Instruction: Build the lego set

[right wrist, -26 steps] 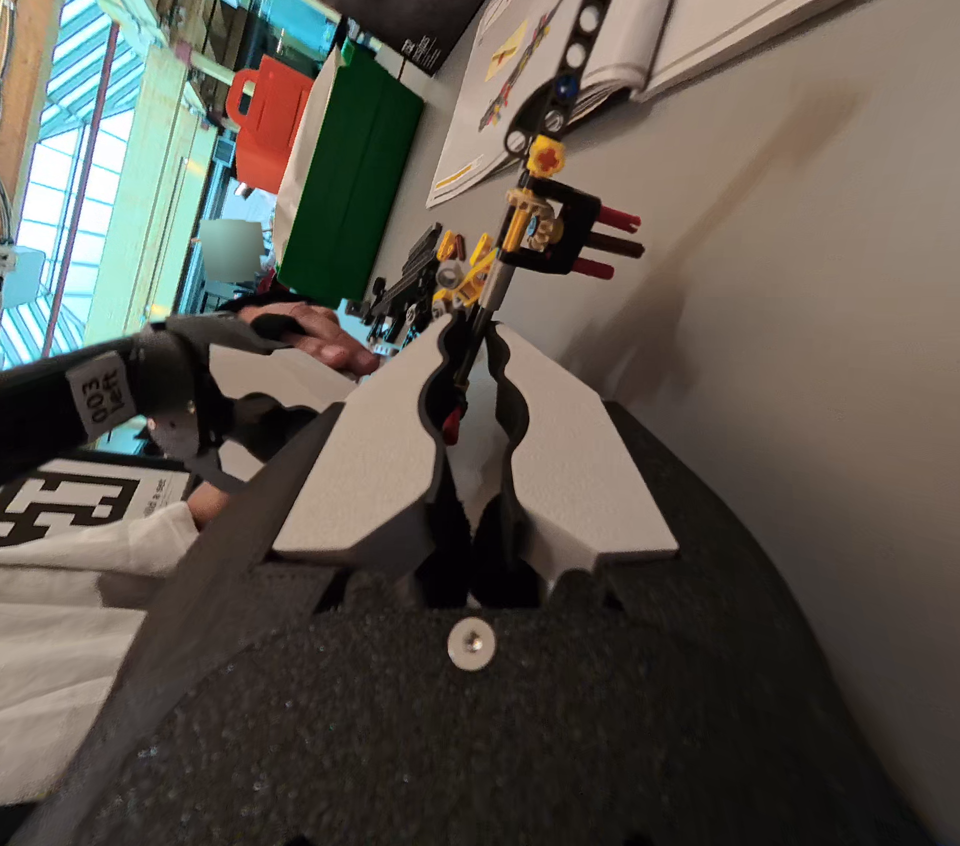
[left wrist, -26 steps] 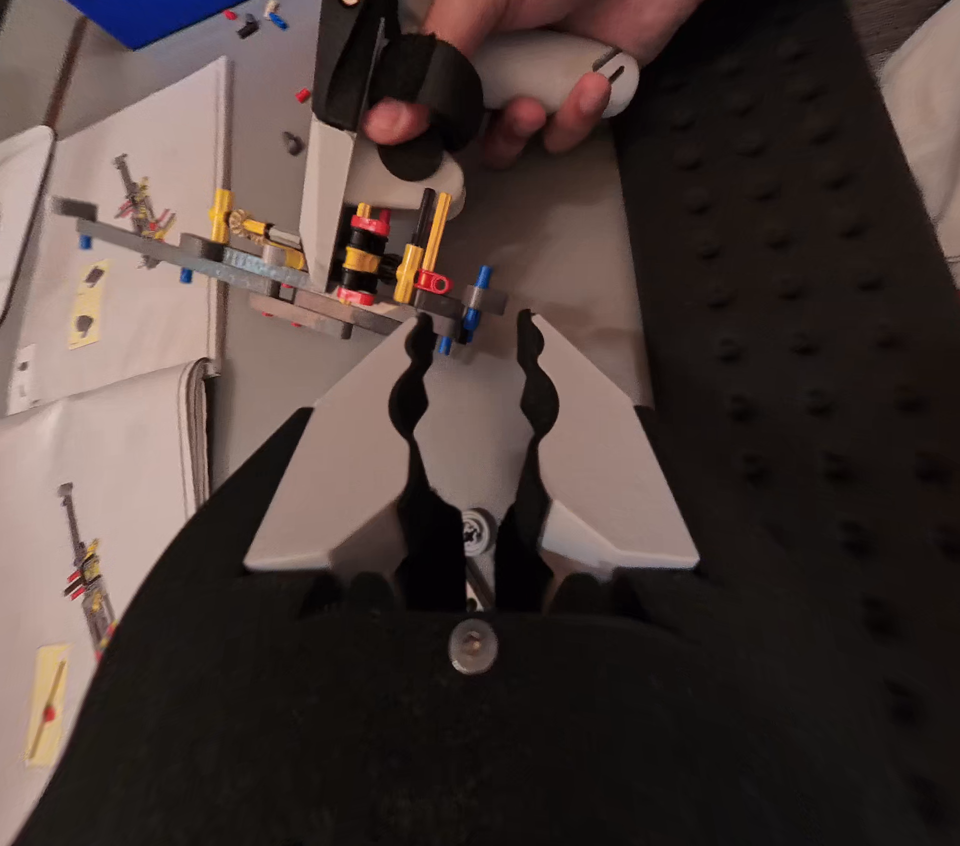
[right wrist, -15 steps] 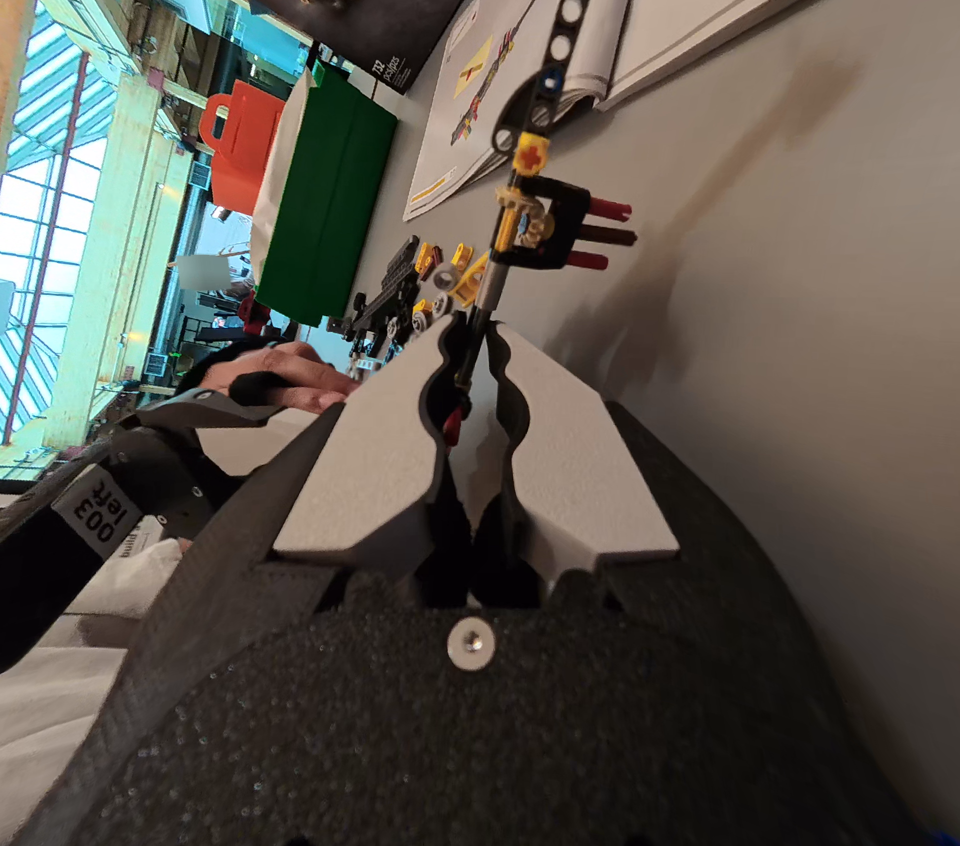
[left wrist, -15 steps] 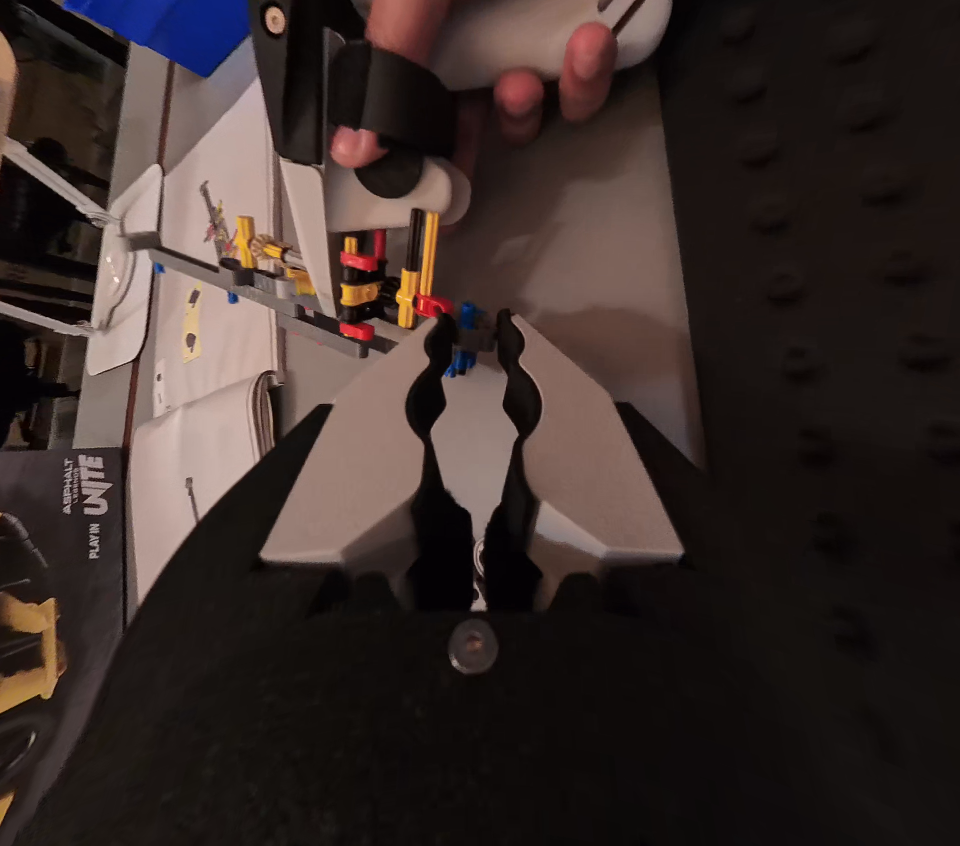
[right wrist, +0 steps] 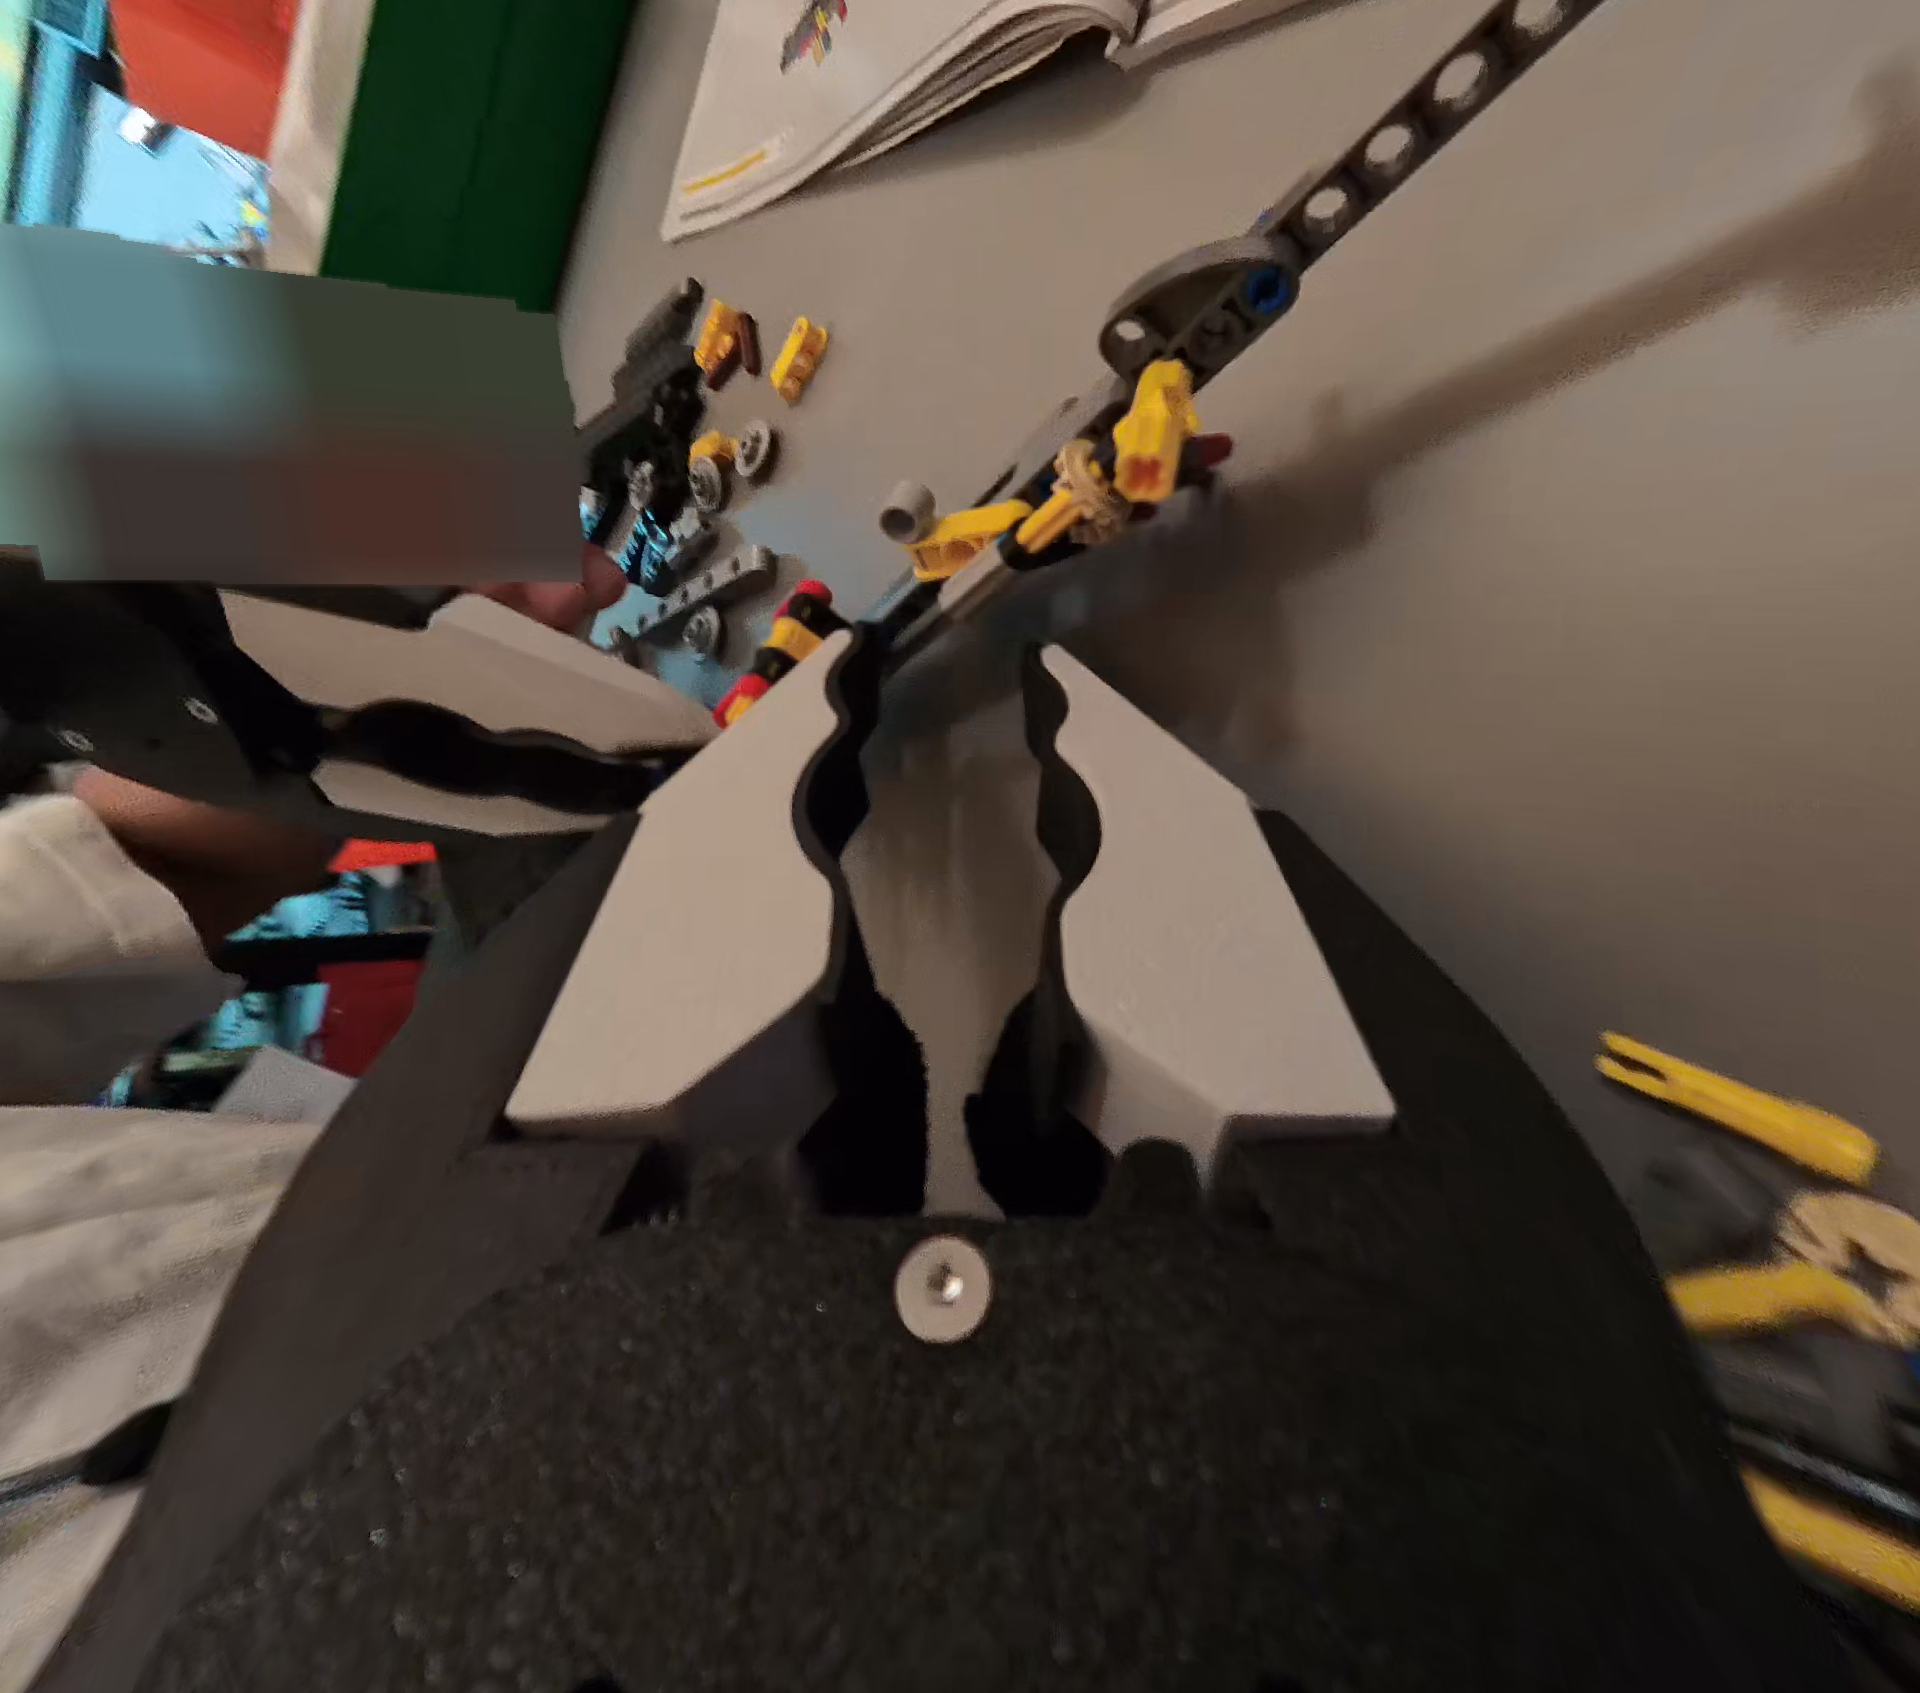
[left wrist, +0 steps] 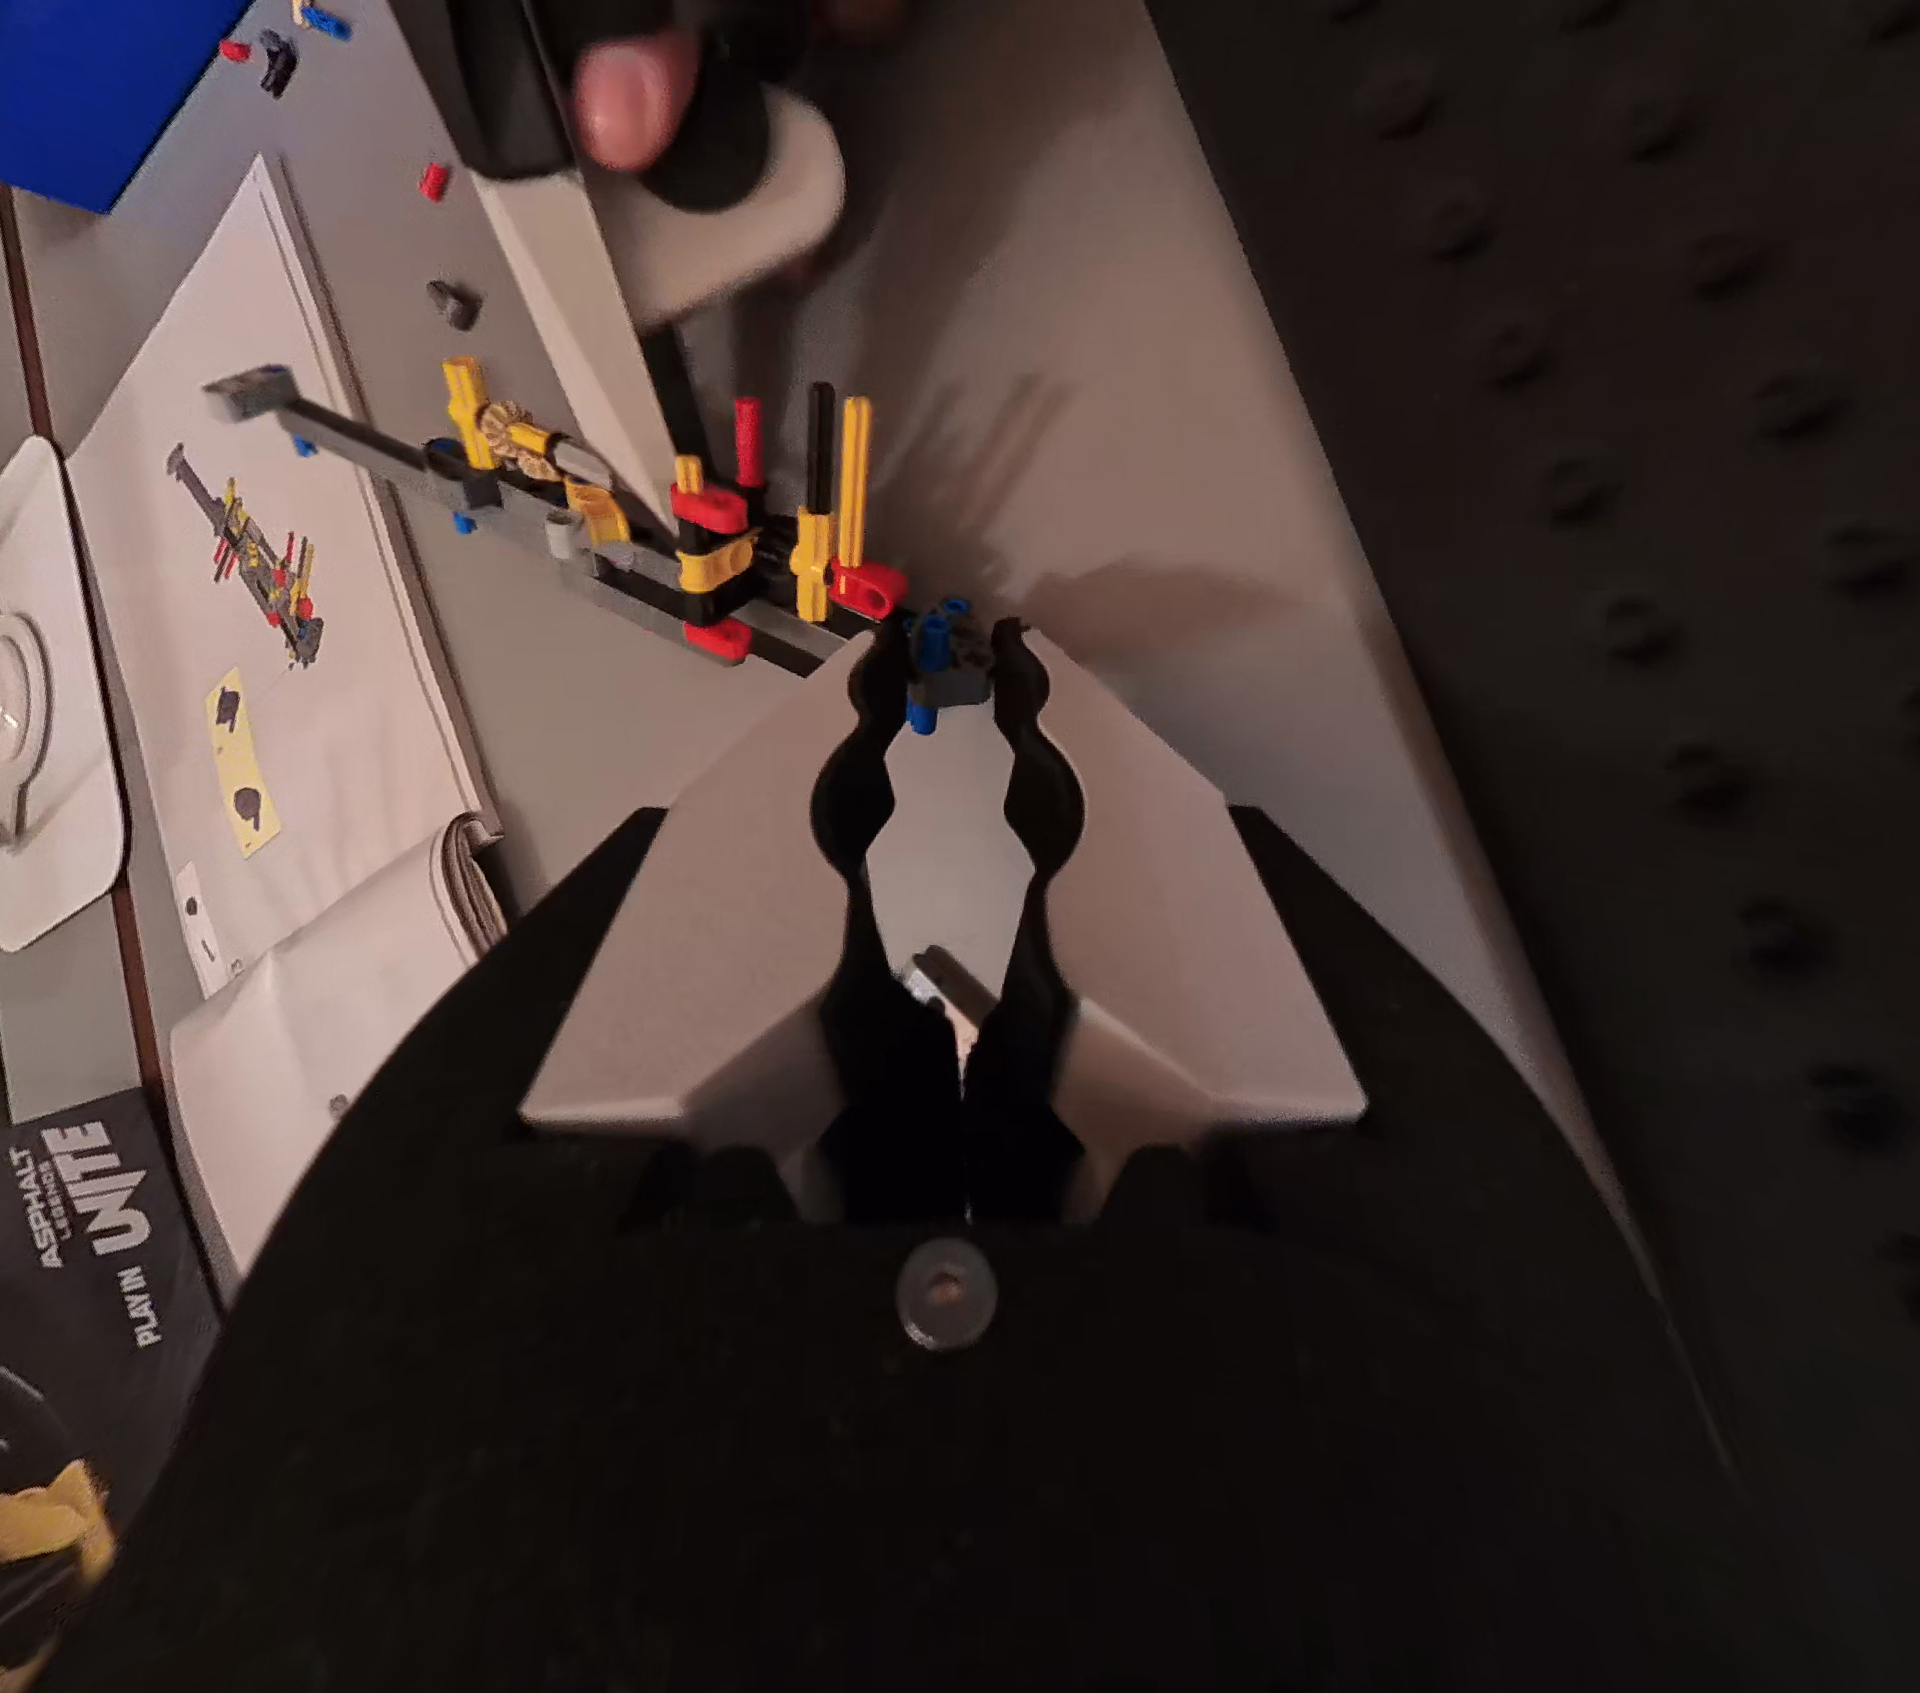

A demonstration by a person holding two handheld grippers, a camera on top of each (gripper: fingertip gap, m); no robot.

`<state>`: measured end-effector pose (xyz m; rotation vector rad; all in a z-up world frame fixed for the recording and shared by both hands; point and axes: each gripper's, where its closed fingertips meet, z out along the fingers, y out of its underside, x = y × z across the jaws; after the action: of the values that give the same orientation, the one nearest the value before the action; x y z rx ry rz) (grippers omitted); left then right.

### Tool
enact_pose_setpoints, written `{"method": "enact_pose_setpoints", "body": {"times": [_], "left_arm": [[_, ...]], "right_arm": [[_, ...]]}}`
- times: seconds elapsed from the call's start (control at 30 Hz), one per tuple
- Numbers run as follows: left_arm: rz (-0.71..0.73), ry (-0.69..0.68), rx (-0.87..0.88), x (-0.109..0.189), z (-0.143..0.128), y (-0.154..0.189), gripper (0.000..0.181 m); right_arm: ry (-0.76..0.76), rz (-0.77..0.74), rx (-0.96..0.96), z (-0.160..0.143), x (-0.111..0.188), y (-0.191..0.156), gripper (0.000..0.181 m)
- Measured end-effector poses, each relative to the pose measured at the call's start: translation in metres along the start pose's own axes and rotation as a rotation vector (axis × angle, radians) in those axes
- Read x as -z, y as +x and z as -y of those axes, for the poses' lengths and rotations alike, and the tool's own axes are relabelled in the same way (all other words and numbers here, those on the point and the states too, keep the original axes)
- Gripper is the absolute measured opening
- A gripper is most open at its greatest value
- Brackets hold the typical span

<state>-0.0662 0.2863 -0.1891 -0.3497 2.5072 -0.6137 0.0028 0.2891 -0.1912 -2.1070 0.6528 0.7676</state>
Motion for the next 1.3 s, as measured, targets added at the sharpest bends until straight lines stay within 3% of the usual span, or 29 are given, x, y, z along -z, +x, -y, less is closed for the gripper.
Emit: {"method": "enact_pose_setpoints", "body": {"times": [0.2,0.37,0.53,0.83,0.97,1.07,1.17,1.23,1.3], "left_arm": [[-0.030,-0.009,-0.081,0.003,-0.005,0.000,0.015],[-0.085,-0.079,-0.265,0.006,-0.012,-0.001,0.015],[-0.177,-0.189,-0.403,0.007,-0.016,-0.003,0.015],[-0.160,-0.308,-0.447,0.002,-0.025,-0.006,0.021],[-0.133,-0.300,-0.371,0.004,-0.023,-0.009,0.031],[-0.086,-0.204,-0.216,0.017,-0.009,-0.017,0.035],[-0.021,-0.021,0.045,0.034,0.008,-0.037,0.034],[0.117,0.101,0.298,0.043,0.010,-0.075,0.034],[0.149,0.209,0.555,0.046,0.007,-0.102,0.042]], "right_arm": [[-0.034,-0.070,0.114,-0.007,0.039,0.008,0.033],[0.144,-0.125,0.259,0.031,0.067,0.023,0.031],[0.389,-0.149,0.342,0.075,0.076,0.035,0.030],[0.523,-0.132,0.384,0.080,0.094,0.029,0.026],[0.520,-0.102,0.352,0.081,0.093,0.030,0.027],[0.544,-0.138,0.359,0.084,0.098,0.034,0.027],[0.558,-0.287,0.369,0.087,0.107,0.052,0.028],[0.552,-0.408,0.434,0.089,0.113,0.061,0.031],[0.548,-0.477,0.490,0.089,0.114,0.062,0.031]]}}
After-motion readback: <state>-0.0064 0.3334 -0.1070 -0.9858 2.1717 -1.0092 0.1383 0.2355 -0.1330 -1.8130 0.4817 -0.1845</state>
